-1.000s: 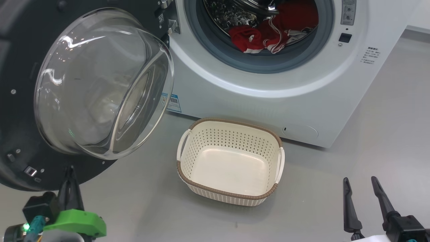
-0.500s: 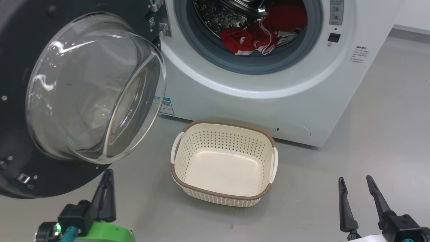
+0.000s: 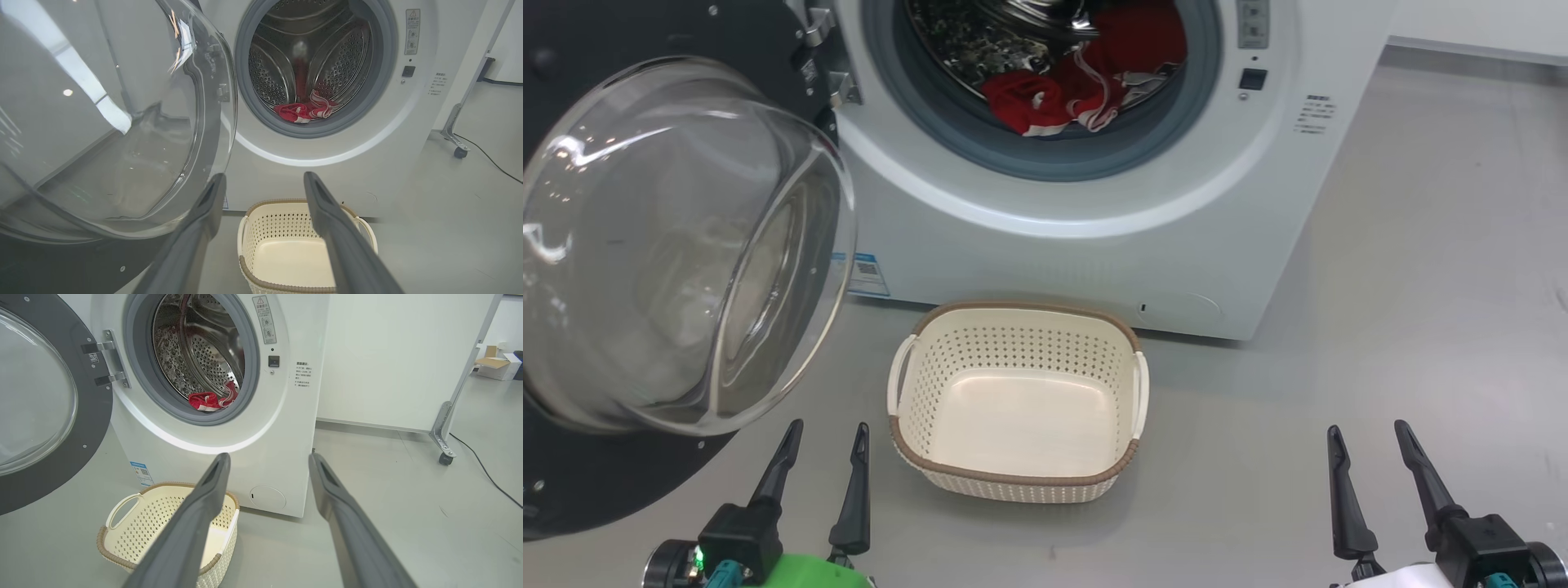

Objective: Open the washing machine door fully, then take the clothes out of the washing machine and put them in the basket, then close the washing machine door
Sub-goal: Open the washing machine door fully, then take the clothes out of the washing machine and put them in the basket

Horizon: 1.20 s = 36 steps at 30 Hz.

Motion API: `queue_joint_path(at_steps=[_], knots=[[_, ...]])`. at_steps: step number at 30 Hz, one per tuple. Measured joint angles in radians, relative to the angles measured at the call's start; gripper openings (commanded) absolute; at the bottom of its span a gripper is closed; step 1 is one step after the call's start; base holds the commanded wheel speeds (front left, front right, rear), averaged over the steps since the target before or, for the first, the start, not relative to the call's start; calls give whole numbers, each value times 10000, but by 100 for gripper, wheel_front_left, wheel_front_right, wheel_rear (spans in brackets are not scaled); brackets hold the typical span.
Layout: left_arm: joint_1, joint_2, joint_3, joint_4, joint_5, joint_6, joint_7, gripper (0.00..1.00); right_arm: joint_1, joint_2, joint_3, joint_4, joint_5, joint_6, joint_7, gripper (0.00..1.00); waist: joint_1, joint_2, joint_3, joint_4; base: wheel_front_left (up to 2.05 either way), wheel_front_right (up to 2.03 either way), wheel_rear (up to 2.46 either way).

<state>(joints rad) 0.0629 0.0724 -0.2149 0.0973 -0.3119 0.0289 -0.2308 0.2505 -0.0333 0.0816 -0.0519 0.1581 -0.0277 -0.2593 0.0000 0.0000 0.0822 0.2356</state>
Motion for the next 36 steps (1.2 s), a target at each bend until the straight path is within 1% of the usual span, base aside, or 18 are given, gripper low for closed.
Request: queue_joint_path(at_steps=[9,10,14,15,16,19,21,36], knots=[[99,-2,-31,-136,-8,15,155,100,1,-2,324,12,52,-12,0,100,0,0,-64,-721,0,0,0],[101,-2,8,-176,-8,35,155,100,0,-6,372,10,54,-12,0,100,0,0,-55,-906,0,0,0],[175,-2,136,-228,-8,151,199,100,-7,-4,491,17,54,-12,0,100,0,0,-37,-1267,0,0,0],[175,-2,136,-228,-8,151,199,100,-7,-4,491,17,54,-12,0,100,0,0,-37,-1267,0,0,0],[235,-2,163,-244,-8,198,253,100,-11,-4,499,17,54,-12,0,100,0,0,-23,-1439,0,0,0],[252,-2,107,-244,-6,198,286,100,-12,-2,435,19,61,-40,0,100,0,0,-2,-1652,0,0,0],[253,-6,63,-244,-6,199,360,100,-12,-8,370,17,81,-104,0,100,0,0,15,-1729,0,0,0],[281,-6,-29,-280,-6,236,453,100,-12,-8,328,19,102,-117,0,100,0,0,-35,-1690,0,0,0]])
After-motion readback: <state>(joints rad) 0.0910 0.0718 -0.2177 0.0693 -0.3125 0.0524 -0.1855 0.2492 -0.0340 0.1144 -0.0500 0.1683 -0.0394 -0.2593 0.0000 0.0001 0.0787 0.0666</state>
